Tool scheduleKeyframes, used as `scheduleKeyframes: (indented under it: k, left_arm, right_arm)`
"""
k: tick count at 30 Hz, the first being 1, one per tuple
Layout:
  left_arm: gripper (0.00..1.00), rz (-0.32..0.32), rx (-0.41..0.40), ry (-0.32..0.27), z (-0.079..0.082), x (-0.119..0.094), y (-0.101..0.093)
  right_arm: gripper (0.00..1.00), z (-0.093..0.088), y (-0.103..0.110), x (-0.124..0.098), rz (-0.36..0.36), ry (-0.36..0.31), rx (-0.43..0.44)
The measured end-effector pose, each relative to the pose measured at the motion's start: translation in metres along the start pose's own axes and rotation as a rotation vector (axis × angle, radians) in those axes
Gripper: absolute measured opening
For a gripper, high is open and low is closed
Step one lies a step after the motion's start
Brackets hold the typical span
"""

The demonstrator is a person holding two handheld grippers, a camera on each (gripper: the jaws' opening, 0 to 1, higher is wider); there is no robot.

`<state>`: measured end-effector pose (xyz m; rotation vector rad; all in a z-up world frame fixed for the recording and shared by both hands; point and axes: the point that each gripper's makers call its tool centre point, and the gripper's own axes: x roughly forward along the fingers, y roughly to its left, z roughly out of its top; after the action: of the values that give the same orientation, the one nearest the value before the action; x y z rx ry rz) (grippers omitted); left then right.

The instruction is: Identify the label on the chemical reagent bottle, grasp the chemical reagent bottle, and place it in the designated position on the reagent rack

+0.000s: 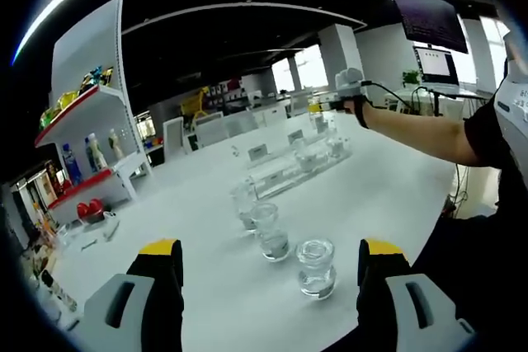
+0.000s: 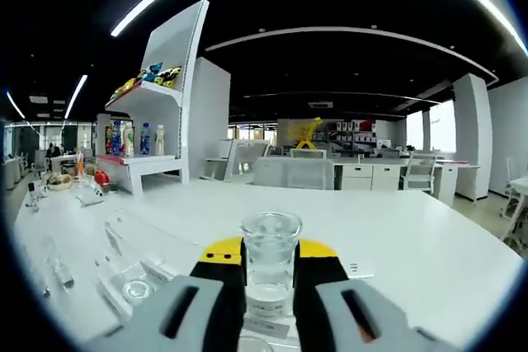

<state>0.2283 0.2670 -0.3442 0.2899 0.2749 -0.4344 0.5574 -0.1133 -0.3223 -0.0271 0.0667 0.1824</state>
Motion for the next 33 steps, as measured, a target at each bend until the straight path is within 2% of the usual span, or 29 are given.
scheduleKeyframes:
  k: [7,13,17,33]
  left_arm:
    - [0.87,-0.001,-0.011,-0.008,0.000,-0.001,-0.001]
    - [0.87,-0.005,-0.007,-0.003,-0.002,0.000,-0.001]
    - [0.87,-0.007,-0.015,-0.013,0.000,-0.001,-0.003]
    - [0.87,-0.005,-0.015,-0.019,-0.002,-0.006,-0.002]
  right_arm:
    - [0.18,-0.014,-0.002,-0.002,-0.010,0.025,-0.025]
    - [0.18,-0.017,-0.003,-0.001,-0.009,0.040,-0.015]
    - [0.19,-0.026,-0.006,0.000,-0.003,0.069,0.020]
    - [0.23,-0.028,-0.003,-0.002,0.011,0.078,0.005]
